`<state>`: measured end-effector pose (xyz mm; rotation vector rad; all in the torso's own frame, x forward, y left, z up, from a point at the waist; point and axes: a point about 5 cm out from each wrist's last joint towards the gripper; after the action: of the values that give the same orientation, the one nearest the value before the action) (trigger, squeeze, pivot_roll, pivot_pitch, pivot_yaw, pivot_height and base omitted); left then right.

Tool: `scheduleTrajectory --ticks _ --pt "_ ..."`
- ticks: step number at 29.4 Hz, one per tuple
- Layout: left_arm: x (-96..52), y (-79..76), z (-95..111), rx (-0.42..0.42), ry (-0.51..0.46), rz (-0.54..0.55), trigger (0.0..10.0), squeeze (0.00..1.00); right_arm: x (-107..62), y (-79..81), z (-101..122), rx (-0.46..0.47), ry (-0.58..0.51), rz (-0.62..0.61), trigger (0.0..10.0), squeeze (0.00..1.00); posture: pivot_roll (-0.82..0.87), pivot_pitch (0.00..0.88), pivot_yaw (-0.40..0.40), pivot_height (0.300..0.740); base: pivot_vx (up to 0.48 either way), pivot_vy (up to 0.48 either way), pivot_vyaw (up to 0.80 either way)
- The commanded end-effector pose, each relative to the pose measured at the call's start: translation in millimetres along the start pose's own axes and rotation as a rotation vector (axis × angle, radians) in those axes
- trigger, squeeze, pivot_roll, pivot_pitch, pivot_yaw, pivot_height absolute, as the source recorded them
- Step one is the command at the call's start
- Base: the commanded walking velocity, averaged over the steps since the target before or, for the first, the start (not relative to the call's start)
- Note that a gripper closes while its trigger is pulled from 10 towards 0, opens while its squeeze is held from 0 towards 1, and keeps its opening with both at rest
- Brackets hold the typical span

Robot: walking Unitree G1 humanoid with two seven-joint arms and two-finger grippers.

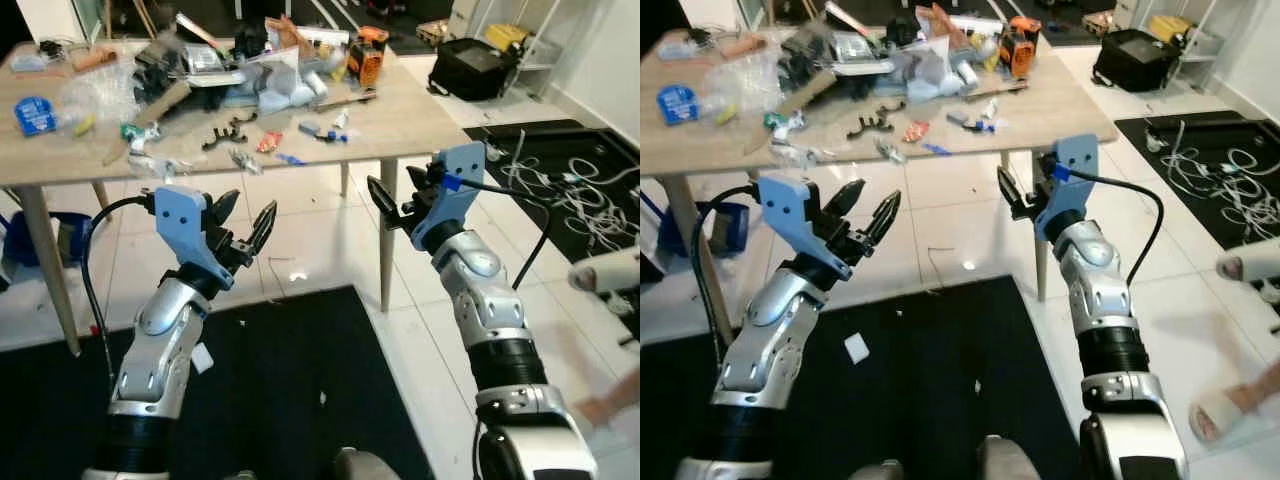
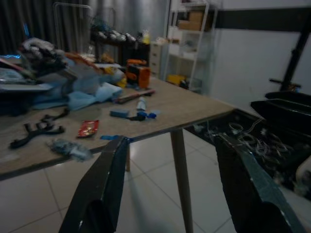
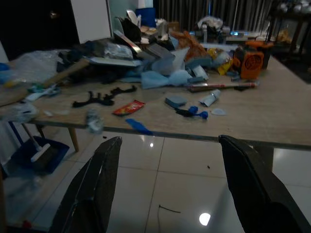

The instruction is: Picking trash to rubbish bin

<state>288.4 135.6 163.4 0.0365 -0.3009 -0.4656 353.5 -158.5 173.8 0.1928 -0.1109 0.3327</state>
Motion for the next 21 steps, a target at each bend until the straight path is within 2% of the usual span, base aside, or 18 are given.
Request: scheduleTrajectory --ticks 1,21 --pt "0.2 0.0 -2 0.010 0.013 -0.005 10.0 0.00 -1.2 -6.1 2 -0.009 -0.006 -0.025 10.0 0.00 -0.08 0.000 -0.017 0.740 0.480 0.000 0.00" --pt "-0.2 -1.3 -3 0.013 0.014 -0.010 10.0 0.00 -1.6 -21.1 2 -0.042 -0.003 -0.115 10.0 0.00 -0.08 0.000 -0.018 0.740 0.480 0.000 0.00"
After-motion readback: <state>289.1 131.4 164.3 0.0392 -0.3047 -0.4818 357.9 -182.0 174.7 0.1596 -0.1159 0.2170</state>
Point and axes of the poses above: a point about 5 cm out from each wrist's last joint towards the gripper, its own x axis pointing out of the wrist towards the gripper, its own z axis along the axis of the wrist's last joint, y = z × x, and after that the axes turned 9 degrees about x, right-handed
